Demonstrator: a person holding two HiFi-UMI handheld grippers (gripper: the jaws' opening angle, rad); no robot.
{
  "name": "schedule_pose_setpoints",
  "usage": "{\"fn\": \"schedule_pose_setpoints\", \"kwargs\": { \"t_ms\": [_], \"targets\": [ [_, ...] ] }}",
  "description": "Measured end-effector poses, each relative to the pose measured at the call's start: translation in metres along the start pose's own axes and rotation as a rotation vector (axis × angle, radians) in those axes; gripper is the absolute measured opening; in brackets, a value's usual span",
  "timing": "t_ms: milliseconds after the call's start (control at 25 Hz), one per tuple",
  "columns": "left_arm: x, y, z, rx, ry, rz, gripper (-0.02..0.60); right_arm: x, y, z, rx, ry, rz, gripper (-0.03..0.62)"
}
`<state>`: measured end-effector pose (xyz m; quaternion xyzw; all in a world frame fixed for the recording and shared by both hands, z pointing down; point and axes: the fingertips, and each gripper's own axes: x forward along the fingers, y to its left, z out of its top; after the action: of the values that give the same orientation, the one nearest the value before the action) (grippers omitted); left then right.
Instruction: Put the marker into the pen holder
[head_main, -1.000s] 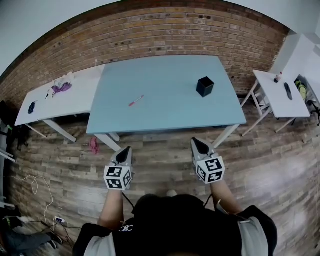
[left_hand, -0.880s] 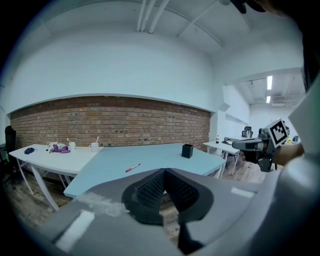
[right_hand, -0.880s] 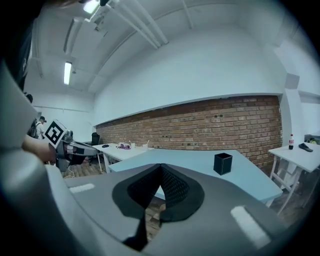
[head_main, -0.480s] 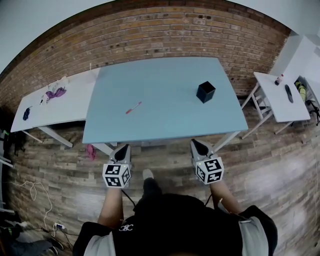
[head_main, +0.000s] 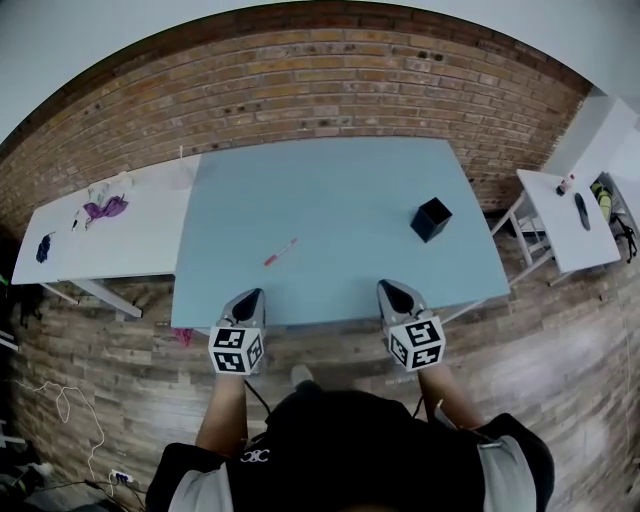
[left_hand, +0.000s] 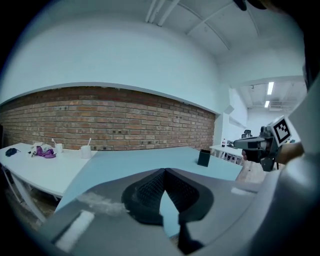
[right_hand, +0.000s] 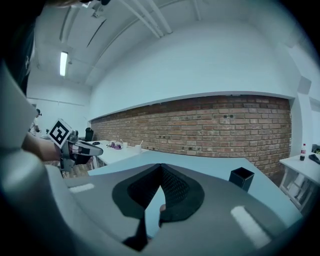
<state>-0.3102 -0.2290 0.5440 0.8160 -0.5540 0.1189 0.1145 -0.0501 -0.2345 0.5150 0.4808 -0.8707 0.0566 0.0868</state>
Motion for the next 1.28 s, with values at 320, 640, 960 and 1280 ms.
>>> {"fn": "schedule_pose_setpoints", "kwargs": {
  "t_ms": [320,640,960,1280],
  "targets": [
    [0.044,0.064,0.02,-0.002,-0.001,-0.059,0.006,0.069,0.011,0.014,-0.012,0.024,-0.052,0.005],
    [0.073,0.099,0.017,-0.032,0.035,-0.074,0.006,0.113,0.013,0.031,-0.061,0.044,-0.053,0.005],
    [0.1,0.098,0.004,0.002,0.122,-0.063,0.006,0.134,-0.009,0.032,-0.024,0.037,-0.034,0.005],
    [0.124,0.088,-0.015,0.024,0.213,-0.04,0.063,0.128,-0.039,0.027,-0.009,0.043,-0.031,0.005]
  ]
}}
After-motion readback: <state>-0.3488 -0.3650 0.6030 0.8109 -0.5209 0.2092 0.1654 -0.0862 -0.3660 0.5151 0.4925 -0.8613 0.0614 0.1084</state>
